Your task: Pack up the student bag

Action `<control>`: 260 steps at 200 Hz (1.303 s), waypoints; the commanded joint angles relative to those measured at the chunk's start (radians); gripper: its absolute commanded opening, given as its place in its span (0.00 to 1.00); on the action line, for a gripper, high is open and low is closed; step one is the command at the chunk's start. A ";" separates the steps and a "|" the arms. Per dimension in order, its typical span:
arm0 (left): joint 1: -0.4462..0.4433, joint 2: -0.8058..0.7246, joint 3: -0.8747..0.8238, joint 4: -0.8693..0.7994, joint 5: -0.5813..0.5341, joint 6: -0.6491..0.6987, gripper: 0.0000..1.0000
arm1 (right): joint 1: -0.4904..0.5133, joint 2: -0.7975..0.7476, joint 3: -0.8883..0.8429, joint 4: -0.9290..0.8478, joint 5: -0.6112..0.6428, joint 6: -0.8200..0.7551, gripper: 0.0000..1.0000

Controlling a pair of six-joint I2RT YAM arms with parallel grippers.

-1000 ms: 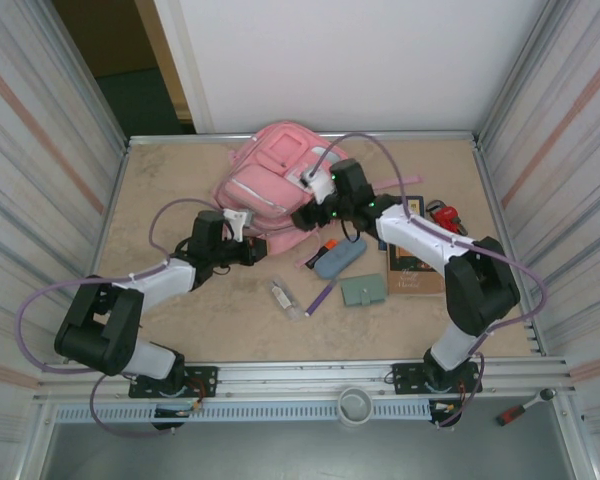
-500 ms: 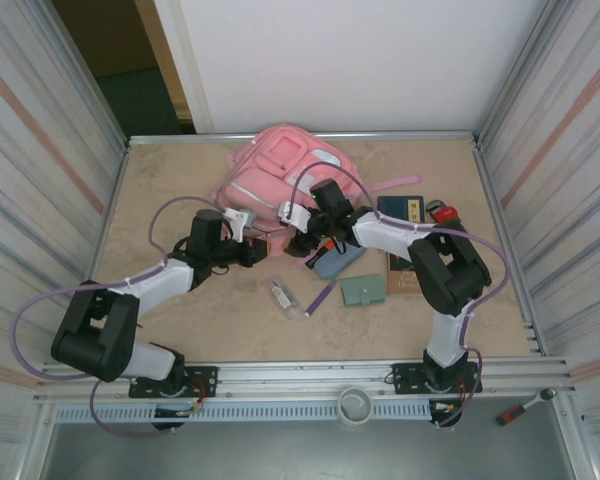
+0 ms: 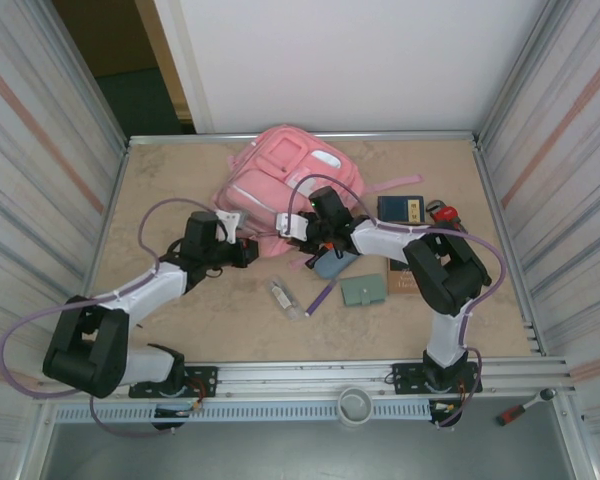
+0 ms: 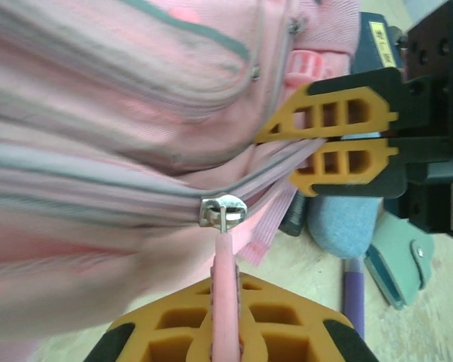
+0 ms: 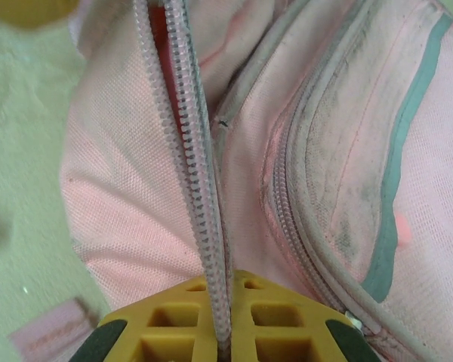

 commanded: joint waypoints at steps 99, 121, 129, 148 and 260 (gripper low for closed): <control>-0.091 -0.087 -0.014 0.114 0.068 -0.066 0.00 | 0.061 -0.095 0.015 -0.050 0.048 0.064 0.59; -0.101 -0.071 -0.003 0.128 0.080 -0.067 0.00 | 0.086 -0.109 0.017 -0.069 0.003 0.104 0.59; -0.102 -0.067 0.002 0.132 0.083 -0.069 0.00 | 0.092 -0.117 0.017 -0.076 -0.020 0.119 0.59; -0.102 -0.060 0.016 0.137 0.083 -0.067 0.00 | 0.094 -0.149 0.017 -0.118 -0.072 0.147 0.59; -0.107 -0.083 0.036 0.111 0.090 -0.047 0.00 | 0.085 -0.085 0.112 -0.187 -0.067 0.175 0.38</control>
